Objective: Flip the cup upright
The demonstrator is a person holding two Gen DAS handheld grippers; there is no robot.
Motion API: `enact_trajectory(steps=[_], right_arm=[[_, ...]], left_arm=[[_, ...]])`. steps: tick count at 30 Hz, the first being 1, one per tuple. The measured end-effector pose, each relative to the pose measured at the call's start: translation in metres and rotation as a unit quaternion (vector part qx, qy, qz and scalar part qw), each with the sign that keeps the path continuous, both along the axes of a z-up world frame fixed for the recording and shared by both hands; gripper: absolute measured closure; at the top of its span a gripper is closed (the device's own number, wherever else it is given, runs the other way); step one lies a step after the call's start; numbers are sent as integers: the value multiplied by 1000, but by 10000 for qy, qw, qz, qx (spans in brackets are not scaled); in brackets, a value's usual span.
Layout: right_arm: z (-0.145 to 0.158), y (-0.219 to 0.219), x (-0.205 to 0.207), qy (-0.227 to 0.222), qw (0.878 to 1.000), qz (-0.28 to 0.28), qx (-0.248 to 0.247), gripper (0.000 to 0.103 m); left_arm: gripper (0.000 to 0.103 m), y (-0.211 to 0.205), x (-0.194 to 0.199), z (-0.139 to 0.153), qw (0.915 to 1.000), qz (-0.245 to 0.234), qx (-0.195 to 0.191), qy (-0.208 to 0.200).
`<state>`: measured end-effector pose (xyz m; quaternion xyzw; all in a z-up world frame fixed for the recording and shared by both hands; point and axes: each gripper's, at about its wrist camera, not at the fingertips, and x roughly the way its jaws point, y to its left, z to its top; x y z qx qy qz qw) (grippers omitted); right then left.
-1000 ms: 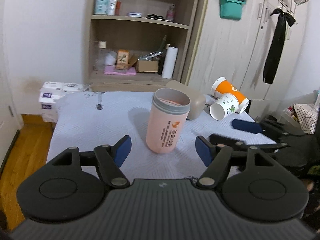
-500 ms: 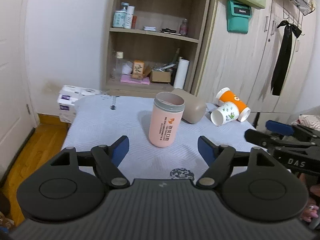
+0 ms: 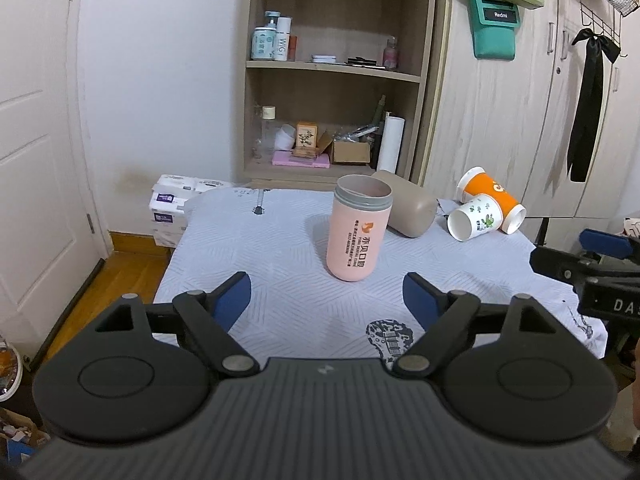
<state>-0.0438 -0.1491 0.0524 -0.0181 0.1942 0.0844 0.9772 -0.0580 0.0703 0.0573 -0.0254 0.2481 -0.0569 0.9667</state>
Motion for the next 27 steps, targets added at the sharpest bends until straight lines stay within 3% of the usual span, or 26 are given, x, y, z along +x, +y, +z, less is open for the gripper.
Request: enact_trajectory(steps=[3,8,16,20,27], right_arm=[[0,-3,0,18,9999,-112,59,0],[-2,-5,4,59,9996,-261,3,0],[-2,-1,6,146,9992,-367,-62,0],[0,-1,3,110,9990,-418,-94,0],[0,-3,1,100,9986,-515,-108,0]], left_arm=[[10,-1,1,1,10000,28,51,-48],[0,-3,3,0,9998,105,103,-118],[0,-10,5,-6,9989,239,398,31],[0,-3,8,-7,9993,270,205,140],[0,5,11,-8,9985,436,210,247]])
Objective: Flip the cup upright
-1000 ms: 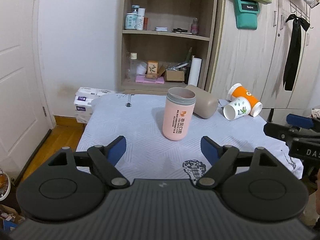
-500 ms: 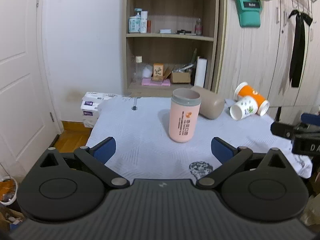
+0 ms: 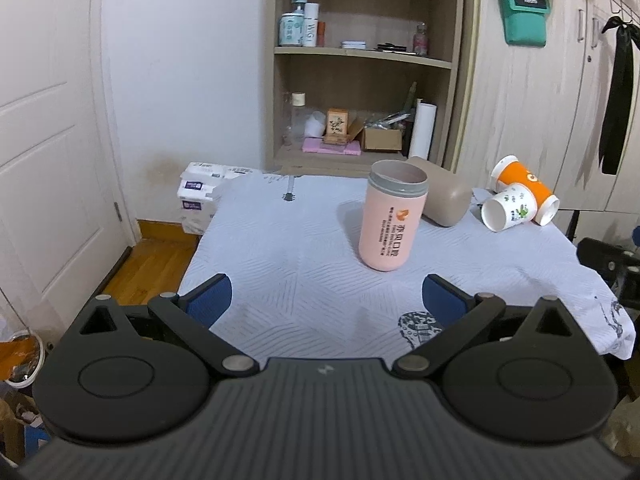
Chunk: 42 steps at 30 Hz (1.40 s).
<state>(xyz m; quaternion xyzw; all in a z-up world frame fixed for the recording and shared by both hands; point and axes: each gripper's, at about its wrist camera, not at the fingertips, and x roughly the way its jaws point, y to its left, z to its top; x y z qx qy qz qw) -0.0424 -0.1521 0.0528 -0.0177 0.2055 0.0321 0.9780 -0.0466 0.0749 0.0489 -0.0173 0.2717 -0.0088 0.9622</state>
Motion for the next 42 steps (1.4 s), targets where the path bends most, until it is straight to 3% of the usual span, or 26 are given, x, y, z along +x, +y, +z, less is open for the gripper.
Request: enact_trajectory(steps=[23,42], right_arm=[[-3,-2,6,106,9999,-51,-53,0],[-4,1,5,132,9998,-76,-106,0]], left_arm=[[0,-4,6,-6,9993,46,298,235],[0,0,6,-7,9992,116,228,295]])
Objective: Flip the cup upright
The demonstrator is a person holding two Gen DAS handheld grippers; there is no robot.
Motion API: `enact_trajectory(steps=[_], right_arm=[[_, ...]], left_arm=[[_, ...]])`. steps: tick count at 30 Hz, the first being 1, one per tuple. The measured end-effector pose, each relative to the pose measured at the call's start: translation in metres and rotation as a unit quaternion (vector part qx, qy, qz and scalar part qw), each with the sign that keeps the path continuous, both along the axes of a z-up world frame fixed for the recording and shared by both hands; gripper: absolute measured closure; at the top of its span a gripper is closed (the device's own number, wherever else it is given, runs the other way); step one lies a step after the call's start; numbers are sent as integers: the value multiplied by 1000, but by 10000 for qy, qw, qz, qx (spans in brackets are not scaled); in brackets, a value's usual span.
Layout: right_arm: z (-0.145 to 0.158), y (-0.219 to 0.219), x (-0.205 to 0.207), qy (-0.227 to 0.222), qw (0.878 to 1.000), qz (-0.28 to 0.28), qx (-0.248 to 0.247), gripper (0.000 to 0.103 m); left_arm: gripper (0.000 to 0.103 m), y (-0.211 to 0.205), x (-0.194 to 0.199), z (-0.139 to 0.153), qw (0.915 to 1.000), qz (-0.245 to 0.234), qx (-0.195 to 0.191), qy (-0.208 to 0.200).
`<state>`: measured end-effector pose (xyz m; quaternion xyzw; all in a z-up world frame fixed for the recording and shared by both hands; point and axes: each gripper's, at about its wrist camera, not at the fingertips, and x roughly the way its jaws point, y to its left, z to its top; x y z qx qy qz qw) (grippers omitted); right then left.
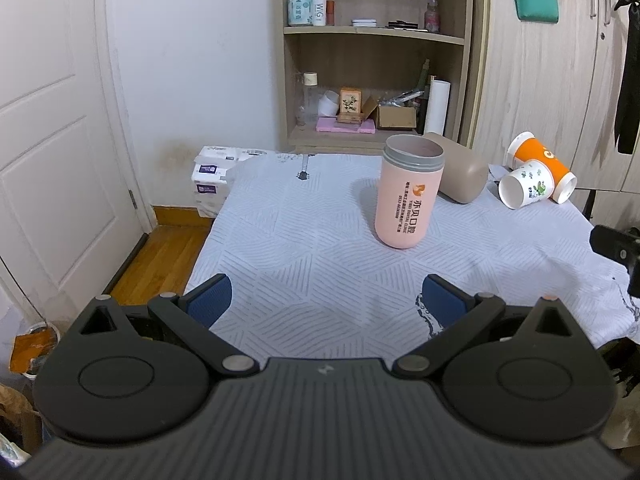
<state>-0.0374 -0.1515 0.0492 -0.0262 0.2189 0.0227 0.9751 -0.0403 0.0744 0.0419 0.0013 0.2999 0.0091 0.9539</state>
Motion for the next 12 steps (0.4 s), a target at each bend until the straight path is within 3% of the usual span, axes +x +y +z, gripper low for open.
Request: enact_trajectory(steps=[12], right_arm=[[0,0,0,-2,10000,-4,-1,0]], left_arm=[[0,-1,-6,3,9998,91,125,-161]])
